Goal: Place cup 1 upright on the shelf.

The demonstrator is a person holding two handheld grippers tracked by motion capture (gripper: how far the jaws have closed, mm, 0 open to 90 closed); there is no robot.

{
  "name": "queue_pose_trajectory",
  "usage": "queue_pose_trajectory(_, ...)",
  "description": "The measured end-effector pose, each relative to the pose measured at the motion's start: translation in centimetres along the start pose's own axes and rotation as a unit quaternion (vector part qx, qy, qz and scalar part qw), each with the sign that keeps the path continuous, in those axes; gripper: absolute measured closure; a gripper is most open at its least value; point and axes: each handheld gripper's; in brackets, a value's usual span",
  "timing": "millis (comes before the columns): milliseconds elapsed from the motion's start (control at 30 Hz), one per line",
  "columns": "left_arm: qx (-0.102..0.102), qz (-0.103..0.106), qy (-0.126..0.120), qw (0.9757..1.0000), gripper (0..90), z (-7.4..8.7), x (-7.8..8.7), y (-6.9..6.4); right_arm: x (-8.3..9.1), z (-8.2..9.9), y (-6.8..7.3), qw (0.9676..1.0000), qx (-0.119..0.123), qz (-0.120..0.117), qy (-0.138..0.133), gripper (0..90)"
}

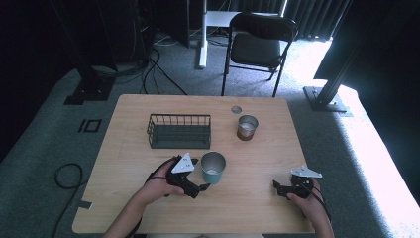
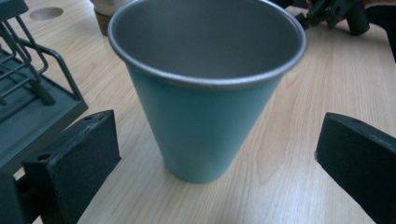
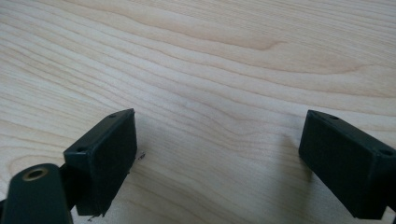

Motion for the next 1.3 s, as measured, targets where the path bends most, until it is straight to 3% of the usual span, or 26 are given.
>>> queue_pose_trajectory(333,0.008,0.000,-0.028,0.9996,0.3,-0.3,-1.7,0.3,0.0,0.0,0.0,1.0000,0.000,0.000,0.000,10.9)
queue_pose_trajectory(433,0.001,-0.007,-0.035,0.9994,0.3,-0.3,-2.1,0.3,0.0,0.0,0.0,1.0000,0.000,0.000,0.000,11.0)
queue_pose_trajectory(667,0.007,-0.021,-0.070,0.9973,0.3,-0.2,-2.6,0.3,0.0,0.0,0.0,1.0000,0.000,0.000,0.000,11.0)
queue_pose_trajectory(867,0.019,-0.014,-0.078,0.9967,0.3,-0.1,-3.1,0.3,0.0,0.0,0.0,1.0000,0.000,0.000,0.000,11.0)
queue_pose_trajectory(1300,0.001,-0.034,-0.093,0.9950,1.9,-0.1,-4.2,0.3,0.0,0.0,0.0,1.0000,0.000,0.000,0.000,11.0)
Point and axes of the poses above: each handheld gripper's, and its own axes: x roughly backward along the jaws, z roughly out of its underside, y roughly to its left, and after that the axes turned 13 degrees about -y, right-handed
